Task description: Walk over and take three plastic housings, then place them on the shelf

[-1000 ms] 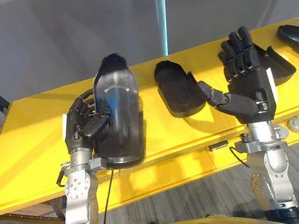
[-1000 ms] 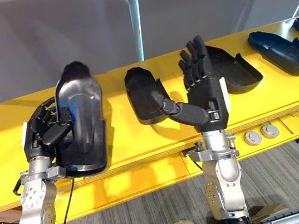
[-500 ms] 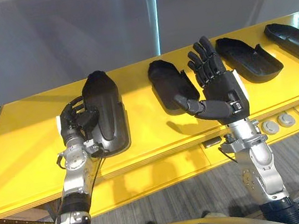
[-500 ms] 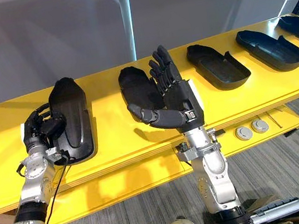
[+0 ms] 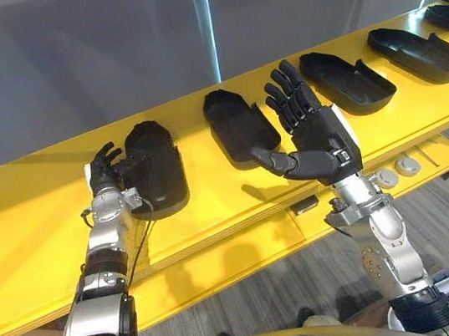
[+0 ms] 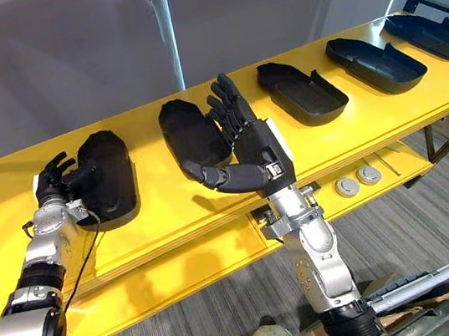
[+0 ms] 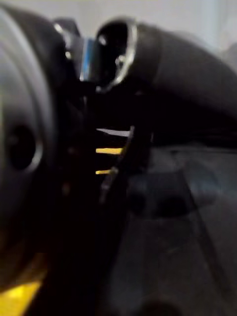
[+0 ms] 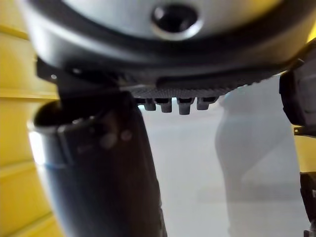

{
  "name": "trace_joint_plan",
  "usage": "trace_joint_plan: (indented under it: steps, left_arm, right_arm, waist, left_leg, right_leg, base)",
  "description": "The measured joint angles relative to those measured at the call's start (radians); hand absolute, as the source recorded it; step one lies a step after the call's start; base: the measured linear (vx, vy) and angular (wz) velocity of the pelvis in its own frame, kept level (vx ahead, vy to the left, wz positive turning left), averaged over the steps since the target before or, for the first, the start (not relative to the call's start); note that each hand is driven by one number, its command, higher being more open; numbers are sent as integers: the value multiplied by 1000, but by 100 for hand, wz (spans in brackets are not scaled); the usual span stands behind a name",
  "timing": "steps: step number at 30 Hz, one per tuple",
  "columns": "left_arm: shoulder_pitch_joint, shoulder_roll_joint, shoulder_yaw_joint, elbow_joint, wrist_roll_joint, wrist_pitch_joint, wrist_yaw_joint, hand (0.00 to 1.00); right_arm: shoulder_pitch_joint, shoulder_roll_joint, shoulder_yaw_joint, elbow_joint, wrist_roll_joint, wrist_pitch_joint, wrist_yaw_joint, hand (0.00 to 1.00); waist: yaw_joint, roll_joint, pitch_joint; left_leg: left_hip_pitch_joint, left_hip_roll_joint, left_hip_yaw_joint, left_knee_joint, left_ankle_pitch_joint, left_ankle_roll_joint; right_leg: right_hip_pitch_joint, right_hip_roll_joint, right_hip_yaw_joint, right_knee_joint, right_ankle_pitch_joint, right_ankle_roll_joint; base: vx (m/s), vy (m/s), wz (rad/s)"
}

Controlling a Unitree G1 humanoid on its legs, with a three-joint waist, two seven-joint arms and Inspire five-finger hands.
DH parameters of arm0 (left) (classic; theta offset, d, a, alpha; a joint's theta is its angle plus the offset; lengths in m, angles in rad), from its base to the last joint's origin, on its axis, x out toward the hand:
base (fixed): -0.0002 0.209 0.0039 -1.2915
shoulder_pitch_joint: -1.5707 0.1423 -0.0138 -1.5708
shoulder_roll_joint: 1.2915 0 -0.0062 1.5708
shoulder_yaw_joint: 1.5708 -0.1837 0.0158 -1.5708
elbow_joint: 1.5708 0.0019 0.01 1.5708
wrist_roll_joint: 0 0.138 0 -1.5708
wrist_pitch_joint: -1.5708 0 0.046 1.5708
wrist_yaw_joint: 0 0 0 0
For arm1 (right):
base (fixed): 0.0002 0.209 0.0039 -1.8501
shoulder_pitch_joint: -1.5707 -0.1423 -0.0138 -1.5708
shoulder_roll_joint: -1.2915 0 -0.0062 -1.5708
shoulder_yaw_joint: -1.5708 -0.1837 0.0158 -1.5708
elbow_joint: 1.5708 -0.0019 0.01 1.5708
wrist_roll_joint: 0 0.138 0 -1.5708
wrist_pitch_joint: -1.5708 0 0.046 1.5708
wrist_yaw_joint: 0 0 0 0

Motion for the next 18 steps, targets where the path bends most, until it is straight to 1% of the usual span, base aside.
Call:
trace_joint_plan:
  steps: [2,6,11,15,16,18]
  left_arm:
    - [-11,2,0,7,-3,6,7,100]
    - [-29,2,1,7,-70,19,43,100]
    - [-37,2,0,-9,-68,24,68,100]
    - [-37,9,-2,-165,-63,24,80,100]
    - [-37,22,-2,-229,-62,21,81,100]
    - [-39,54,-3,-319,-57,13,81,100]
  right_arm:
    - [0,-7,0,-3,0,4,0,100]
    - [-3,-6,2,-4,0,7,0,100]
    - [-4,23,19,-4,1,7,-2,100]
    - [-3,44,63,-4,0,6,-4,100]
    - [-3,53,73,-4,-1,6,-5,100]
    - [-1,67,82,-4,-2,6,-6,100]
  waist:
    - [0,1,2]
    - [-3,10,11]
    - [-7,12,13]
    - [-2,12,22]
    - [-1,12,23]
    - [0,12,23]
  left_leg:
    - [0,0,0,0,0,0]
    - [3,0,3,0,0,0]
    - [7,1,4,1,0,0]
    - [23,1,4,-1,-3,-3]
    - [23,1,4,-1,-10,-7]
    - [27,1,4,-1,-16,-3]
  right_leg:
    - [0,0,1,0,0,0]
    - [1,1,1,2,0,1]
    - [5,2,0,3,0,1]
    - [24,0,-4,3,0,0]
    - [25,0,-5,3,0,0]
    - [29,-1,-11,3,0,0]
  base:
    - [0,0,0]
    - [0,0,0]
    - [0,0,0]
    - [0,0,0]
    - [0,0,0]
    - [0,0,0]
